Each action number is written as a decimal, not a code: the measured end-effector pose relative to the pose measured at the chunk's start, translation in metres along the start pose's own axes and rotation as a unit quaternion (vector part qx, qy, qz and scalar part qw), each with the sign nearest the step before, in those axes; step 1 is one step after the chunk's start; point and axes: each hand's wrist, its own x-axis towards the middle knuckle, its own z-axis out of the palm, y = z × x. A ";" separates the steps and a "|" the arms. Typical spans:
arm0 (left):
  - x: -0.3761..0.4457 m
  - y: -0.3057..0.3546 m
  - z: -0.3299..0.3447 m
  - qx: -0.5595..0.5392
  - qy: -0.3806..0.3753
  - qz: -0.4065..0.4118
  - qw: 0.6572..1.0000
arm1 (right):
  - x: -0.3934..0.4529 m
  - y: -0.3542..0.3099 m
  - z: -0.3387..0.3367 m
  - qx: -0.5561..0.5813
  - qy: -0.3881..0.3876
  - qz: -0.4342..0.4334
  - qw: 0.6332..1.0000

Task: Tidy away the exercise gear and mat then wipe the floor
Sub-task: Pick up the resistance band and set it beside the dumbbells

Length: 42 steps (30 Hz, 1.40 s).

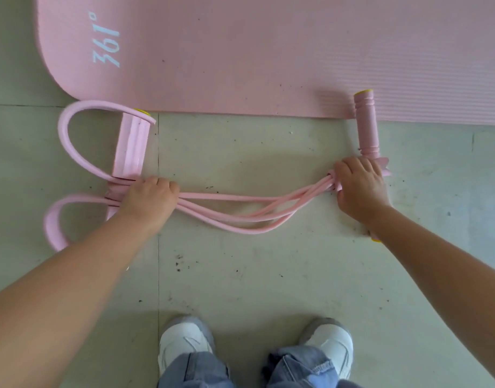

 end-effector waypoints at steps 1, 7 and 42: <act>0.000 0.001 -0.006 0.000 -0.037 -0.033 0.999 | 0.001 0.000 -0.001 0.003 0.001 0.006 1.000; -0.009 0.009 -0.031 0.043 -0.073 -0.021 0.996 | -0.015 0.002 -0.021 -0.025 -0.051 -0.006 0.998; -0.318 0.388 -0.731 0.289 0.087 0.371 0.878 | -0.465 0.182 -0.666 0.142 0.124 0.557 0.809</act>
